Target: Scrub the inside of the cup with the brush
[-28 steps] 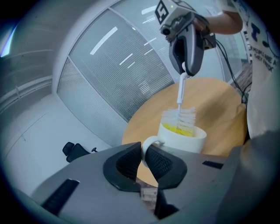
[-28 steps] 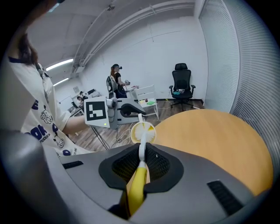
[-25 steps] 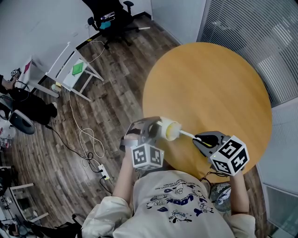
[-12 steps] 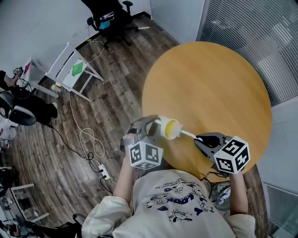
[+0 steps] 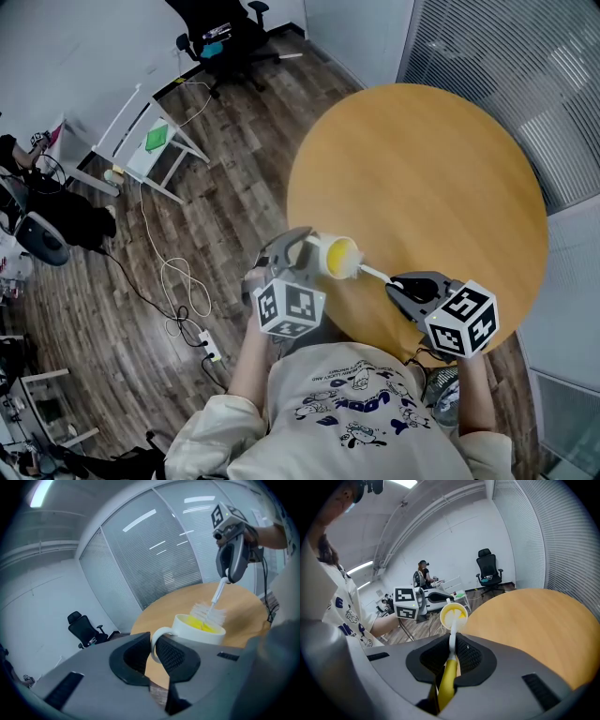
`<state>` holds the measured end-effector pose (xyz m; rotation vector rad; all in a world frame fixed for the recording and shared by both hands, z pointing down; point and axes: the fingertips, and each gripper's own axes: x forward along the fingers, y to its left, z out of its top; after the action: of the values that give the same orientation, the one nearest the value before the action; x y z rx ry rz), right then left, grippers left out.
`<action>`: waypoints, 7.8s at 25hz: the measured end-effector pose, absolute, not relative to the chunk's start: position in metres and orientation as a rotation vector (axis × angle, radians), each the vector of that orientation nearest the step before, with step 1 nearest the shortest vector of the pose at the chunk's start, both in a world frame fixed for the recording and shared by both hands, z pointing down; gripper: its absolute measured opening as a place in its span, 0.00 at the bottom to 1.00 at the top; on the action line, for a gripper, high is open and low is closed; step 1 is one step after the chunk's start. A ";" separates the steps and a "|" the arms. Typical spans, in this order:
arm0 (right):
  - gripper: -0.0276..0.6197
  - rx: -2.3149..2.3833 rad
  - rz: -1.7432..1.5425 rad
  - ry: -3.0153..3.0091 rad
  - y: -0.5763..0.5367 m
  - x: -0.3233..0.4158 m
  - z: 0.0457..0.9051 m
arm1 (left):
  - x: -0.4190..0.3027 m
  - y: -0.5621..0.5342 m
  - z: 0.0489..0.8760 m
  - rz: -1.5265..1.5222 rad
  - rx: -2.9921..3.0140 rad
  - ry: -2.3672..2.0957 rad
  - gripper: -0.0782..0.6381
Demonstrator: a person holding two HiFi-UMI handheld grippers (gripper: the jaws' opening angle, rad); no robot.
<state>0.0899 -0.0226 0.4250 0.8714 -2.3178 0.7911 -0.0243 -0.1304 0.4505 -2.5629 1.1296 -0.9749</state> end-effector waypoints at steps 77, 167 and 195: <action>0.12 0.872 0.890 -2.301 -0.032 0.111 0.418 | -0.006 -0.117 0.449 -0.994 -2.555 0.991 0.16; 0.12 0.802 0.873 -2.291 -0.023 0.098 0.401 | -0.010 -0.105 0.439 -0.967 -2.599 0.918 0.16; 0.12 0.841 0.907 -2.299 -0.015 0.086 0.415 | -0.023 -0.126 0.446 -0.973 -2.669 1.148 0.16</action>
<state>0.0865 -0.0150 0.4152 0.8414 -2.2992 0.9066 -0.0230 -0.1263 0.4457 -2.6690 1.1481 -0.9728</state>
